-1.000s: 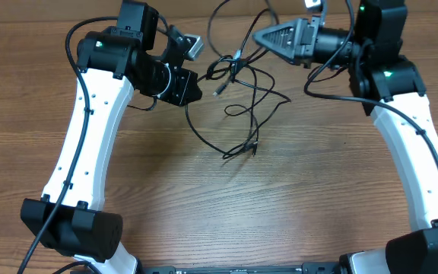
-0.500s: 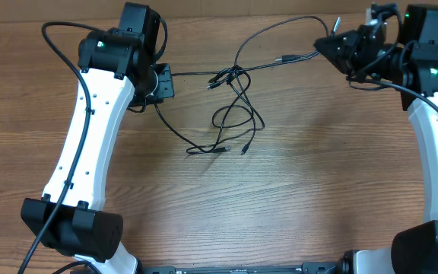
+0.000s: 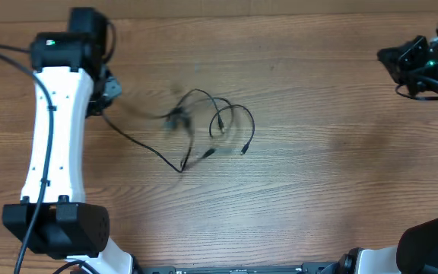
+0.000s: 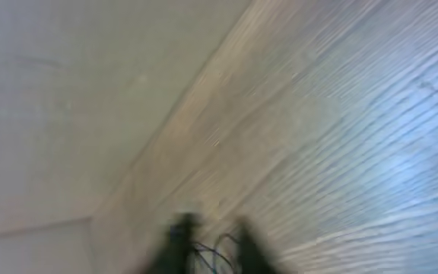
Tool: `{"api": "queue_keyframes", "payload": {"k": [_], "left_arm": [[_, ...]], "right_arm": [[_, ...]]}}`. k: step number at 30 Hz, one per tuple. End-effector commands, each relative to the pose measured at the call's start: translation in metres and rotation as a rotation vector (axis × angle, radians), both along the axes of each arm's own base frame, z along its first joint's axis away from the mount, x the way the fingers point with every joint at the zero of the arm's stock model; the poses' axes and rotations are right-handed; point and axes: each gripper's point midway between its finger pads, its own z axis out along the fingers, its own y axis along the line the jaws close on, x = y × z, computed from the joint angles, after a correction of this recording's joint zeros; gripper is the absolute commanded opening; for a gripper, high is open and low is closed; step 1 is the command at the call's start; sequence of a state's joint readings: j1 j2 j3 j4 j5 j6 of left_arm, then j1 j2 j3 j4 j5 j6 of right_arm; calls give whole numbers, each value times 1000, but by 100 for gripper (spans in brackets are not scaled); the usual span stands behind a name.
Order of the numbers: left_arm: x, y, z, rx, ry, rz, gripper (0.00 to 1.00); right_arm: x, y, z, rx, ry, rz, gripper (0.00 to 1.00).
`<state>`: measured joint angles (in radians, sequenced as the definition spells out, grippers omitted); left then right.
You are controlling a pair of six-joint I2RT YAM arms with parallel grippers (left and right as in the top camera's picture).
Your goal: Untangle cables
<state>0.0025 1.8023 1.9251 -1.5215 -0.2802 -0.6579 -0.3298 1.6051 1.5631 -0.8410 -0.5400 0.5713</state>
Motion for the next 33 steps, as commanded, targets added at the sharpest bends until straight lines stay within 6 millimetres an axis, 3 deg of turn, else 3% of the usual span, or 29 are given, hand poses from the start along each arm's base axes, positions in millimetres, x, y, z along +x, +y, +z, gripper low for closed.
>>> {"api": "queue_keyframes", "payload": {"k": [1, 3, 7, 10, 15, 20, 24, 29, 33], "left_arm": [[9, -19, 1, -82, -24, -98, 4], [14, -31, 1, -128, -39, -160, 4], [30, -61, 8, -213, -106, -316, 4], [40, -93, 35, -331, -210, -468, 4], [42, -139, 124, -516, -469, -660, 4], [13, -181, 215, -699, -694, -862, 4], [-11, -190, 268, -747, -824, -916, 4], [-37, -194, 326, -765, -996, -964, 4], [-50, -192, 353, -762, -1082, -966, 4]], "right_arm": [[-5, 15, 15, -40, -32, 35, 55], [-6, 23, 14, -44, -28, 61, 73], [-9, 44, 10, -39, -10, 116, 92], [-11, 70, 9, -63, -22, 213, 99], [-23, 125, 3, -124, -33, 413, 100], [-31, 173, -9, -206, -43, 569, 100], [-29, 188, -23, -238, -11, 591, 100], [-23, 190, -43, -205, 52, 581, 100], [-23, 199, -55, -171, 66, 630, 100]]}}
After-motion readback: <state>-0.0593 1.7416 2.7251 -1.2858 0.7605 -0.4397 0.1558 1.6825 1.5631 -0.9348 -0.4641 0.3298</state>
